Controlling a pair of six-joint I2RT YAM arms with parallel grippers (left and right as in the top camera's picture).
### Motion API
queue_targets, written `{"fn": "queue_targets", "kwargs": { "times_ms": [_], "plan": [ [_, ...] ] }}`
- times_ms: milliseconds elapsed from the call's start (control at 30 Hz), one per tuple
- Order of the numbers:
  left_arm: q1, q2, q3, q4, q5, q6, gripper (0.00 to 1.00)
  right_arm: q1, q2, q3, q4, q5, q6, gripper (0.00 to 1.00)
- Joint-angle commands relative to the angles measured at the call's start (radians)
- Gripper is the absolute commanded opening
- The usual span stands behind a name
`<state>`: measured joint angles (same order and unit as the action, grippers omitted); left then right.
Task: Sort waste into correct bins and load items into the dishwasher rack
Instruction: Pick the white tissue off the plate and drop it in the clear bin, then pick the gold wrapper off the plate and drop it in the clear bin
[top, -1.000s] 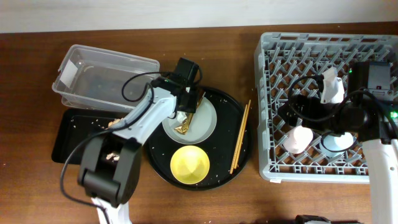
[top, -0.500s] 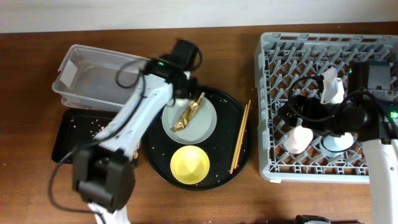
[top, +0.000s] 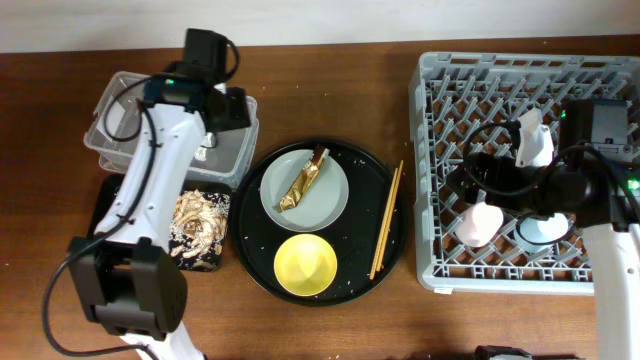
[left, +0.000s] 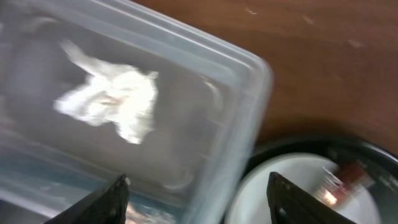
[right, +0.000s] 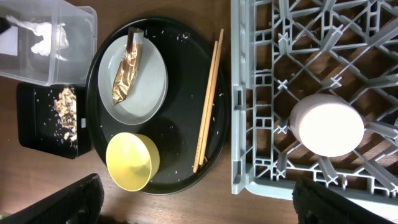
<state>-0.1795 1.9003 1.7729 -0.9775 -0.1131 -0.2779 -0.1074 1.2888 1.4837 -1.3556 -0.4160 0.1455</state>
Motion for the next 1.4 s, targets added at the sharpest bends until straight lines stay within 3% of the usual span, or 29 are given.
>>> {"fn": "queue_targets", "kwargs": {
  "times_ms": [0, 167, 467, 500, 533, 567, 600, 633, 867, 967, 1133, 1167, 1200, 1233, 1267, 1367],
  "plan": [
    [-0.111, 0.002, -0.018, -0.031, 0.192, 0.054, 0.65, 0.007, 0.001, 0.007, 0.001, 0.01, -0.01, 0.98],
    [-0.294, 0.051, -0.183, 0.063, -0.005, 0.139, 0.68, 0.007, 0.001, 0.007, 0.001, 0.01, -0.01, 0.99],
    [-0.321, 0.2, -0.283, 0.254, -0.022, 0.179, 0.68, 0.007, 0.001, 0.007, 0.0, 0.009, -0.01, 0.99],
    [-0.322, 0.208, -0.283, 0.252, -0.009, 0.179, 0.64, 0.007, 0.001, 0.007, 0.0, 0.01, -0.01, 0.99],
    [-0.322, 0.217, -0.283, 0.244, 0.019, 0.179, 0.53, 0.007, 0.001, 0.007, 0.0, 0.009, -0.01, 0.99],
    [-0.322, 0.219, -0.283, 0.239, 0.031, 0.179, 0.38, 0.007, 0.001, 0.007, 0.0, 0.01, -0.01, 0.99],
    [-0.322, 0.219, -0.282, 0.23, 0.043, 0.179, 0.16, 0.007, 0.001, 0.007, 0.0, 0.01, -0.01, 0.99],
    [-0.322, 0.214, -0.273, 0.205, 0.046, 0.179, 0.0, 0.007, 0.001, 0.007, 0.0, 0.01, -0.01, 0.99],
    [-0.242, 0.095, 0.053, -0.103, 0.007, 0.178, 0.0, 0.007, 0.001, 0.007, 0.001, 0.01, -0.01, 0.99],
    [-0.138, 0.04, 0.131, -0.116, -0.091, 0.166, 0.0, 0.007, 0.001, 0.007, 0.0, 0.01, -0.01, 0.99],
    [0.05, 0.087, 0.123, -0.086, -0.09, 0.107, 0.01, 0.007, 0.001, 0.007, 0.001, 0.01, -0.01, 0.99],
    [0.072, 0.109, 0.123, -0.076, -0.086, 0.107, 0.06, 0.007, 0.001, 0.007, 0.001, 0.01, -0.01, 0.99],
    [0.088, 0.126, 0.123, -0.063, -0.068, 0.11, 0.43, 0.008, 0.001, 0.007, 0.001, 0.009, -0.01, 0.99],
    [0.098, 0.131, 0.123, -0.056, -0.04, 0.127, 0.67, 0.008, 0.001, 0.007, 0.0, 0.009, -0.01, 0.99],
    [0.104, 0.13, 0.125, -0.056, -0.02, 0.151, 0.75, 0.008, 0.001, 0.007, 0.0, 0.009, -0.01, 0.99],
    [0.103, 0.088, 0.182, -0.114, 0.004, 0.161, 0.79, 0.009, 0.001, 0.007, -0.003, 0.01, -0.011, 0.98]
  ]
}}
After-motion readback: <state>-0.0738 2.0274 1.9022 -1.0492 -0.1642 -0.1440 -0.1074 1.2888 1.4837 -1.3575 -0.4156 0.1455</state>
